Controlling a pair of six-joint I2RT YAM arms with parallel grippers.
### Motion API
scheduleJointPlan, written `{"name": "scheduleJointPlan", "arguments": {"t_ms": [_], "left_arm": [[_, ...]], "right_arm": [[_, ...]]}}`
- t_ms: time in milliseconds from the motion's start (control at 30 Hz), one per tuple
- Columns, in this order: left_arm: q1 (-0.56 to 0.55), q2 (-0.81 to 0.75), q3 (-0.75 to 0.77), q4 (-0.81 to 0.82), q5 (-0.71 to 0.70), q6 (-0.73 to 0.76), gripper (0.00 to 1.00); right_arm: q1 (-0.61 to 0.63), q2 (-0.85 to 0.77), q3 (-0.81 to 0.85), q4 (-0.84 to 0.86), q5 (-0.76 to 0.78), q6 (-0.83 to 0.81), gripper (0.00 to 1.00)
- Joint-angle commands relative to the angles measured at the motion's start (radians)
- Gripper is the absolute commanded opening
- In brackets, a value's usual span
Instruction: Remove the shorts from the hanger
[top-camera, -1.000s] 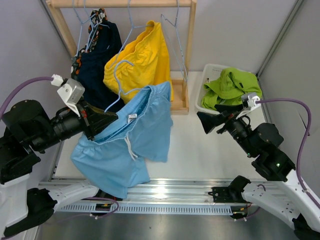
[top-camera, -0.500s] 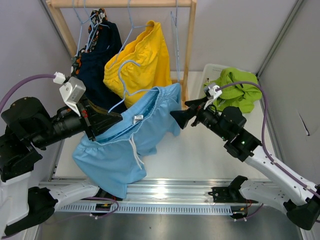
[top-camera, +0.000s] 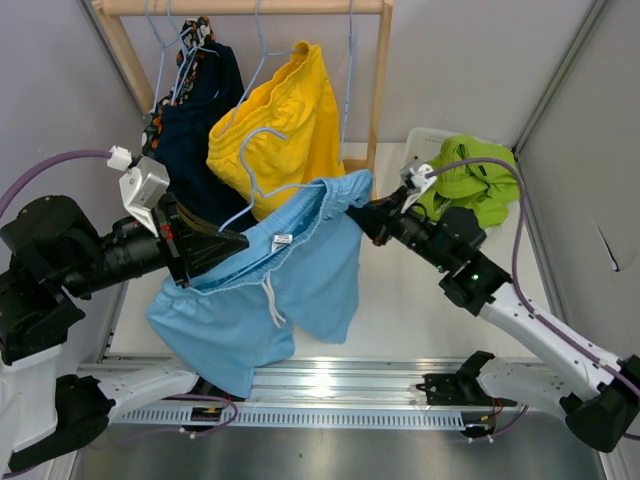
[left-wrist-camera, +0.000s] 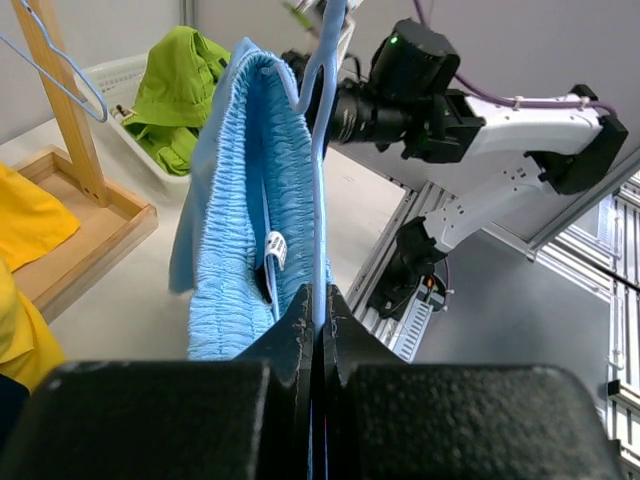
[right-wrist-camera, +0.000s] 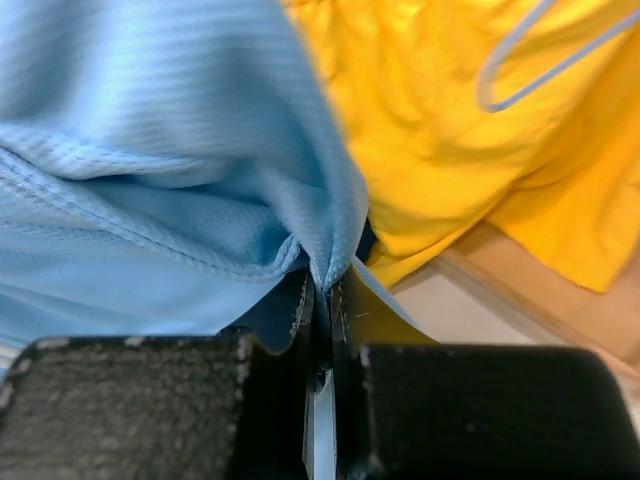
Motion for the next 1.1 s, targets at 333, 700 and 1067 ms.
{"name": "scheduleJointPlan", "arguments": {"t_ms": [333,700,1067], "left_arm": [[-0.004,-0.075,-0.057,0.058,0.041,-0.035,0.00],[-0.030,-0.110,0.001,0.090,0.130,-0.075,0.00],[-0.030,-0.078,-0.039,0.156,0.052,-0.050,0.00]], "right_arm": [[-0.735,-0.144,-0.042,0.065,-0.320,0.263,0.00],[-0.860,-0.001,-0.013,0.022,-0.271,0.329,0.00],[-0.777,-0.111,-0.037,-0.033,-0.321,0.323,0.00]]}}
